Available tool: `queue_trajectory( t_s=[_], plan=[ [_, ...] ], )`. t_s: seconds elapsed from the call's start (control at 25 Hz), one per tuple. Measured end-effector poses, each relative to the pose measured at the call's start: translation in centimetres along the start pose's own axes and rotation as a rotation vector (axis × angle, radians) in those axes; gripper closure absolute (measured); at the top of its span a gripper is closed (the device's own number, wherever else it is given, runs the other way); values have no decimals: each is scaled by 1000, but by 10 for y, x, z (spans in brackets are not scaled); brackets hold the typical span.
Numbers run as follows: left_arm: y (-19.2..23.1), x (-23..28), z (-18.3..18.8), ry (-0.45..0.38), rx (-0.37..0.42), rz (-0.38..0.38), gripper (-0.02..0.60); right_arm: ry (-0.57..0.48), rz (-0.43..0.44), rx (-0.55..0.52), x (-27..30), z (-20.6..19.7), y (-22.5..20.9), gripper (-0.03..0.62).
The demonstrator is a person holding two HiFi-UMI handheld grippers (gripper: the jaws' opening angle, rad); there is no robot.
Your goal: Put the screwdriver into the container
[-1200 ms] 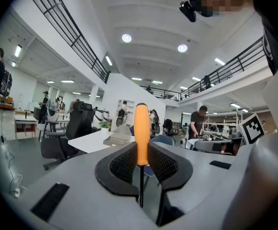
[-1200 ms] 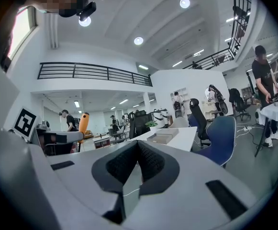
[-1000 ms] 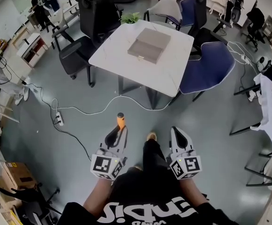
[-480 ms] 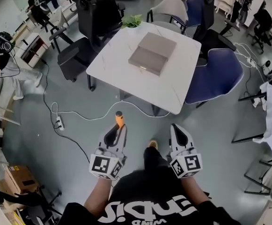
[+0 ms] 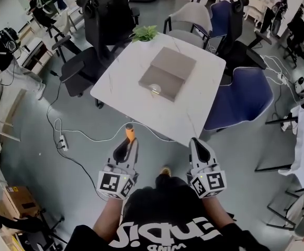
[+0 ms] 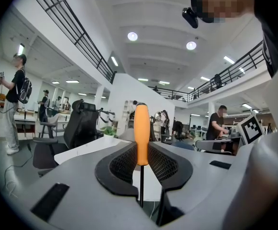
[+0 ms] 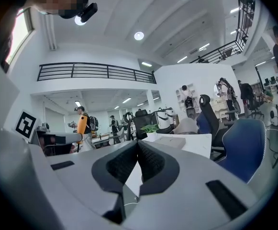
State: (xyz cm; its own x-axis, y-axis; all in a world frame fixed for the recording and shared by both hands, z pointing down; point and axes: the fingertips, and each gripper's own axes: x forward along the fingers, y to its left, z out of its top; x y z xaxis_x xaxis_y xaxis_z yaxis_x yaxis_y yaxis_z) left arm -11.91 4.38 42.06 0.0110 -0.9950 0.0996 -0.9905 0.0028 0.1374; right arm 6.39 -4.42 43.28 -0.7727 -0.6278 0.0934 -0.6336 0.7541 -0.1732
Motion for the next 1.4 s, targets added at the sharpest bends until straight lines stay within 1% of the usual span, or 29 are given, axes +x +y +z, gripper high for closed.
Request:
queue_trajectory(
  t_s=[0.28,0.44,0.52,0.68,0.88,1.04,1.24,1.4],
  plan=[
    [6,32,3,-1,-7,33,503,1,12,2,31,5,-34,582],
    [14,44,7,6,0,31,503,9,37,-2,48,7,-34,583],
    [19,52,8,11,-2,18,503,16,41,1,59,5,-33,582],
    [31,72,9,19,-4,-20,503,26,23,6,80,2,-37,582],
    [47,107,10,34,28,-66,503,20,0,1,108,11,-42,582],
    [58,133,15,43,38,-104,503,19,-26,-3,127,18,-50,582],
    [63,170,9,87,108,-162,503,20,-61,14,144,18,-63,582],
    [70,203,-1,154,218,-219,503,18,-78,28,156,18,-68,582]
  ],
)
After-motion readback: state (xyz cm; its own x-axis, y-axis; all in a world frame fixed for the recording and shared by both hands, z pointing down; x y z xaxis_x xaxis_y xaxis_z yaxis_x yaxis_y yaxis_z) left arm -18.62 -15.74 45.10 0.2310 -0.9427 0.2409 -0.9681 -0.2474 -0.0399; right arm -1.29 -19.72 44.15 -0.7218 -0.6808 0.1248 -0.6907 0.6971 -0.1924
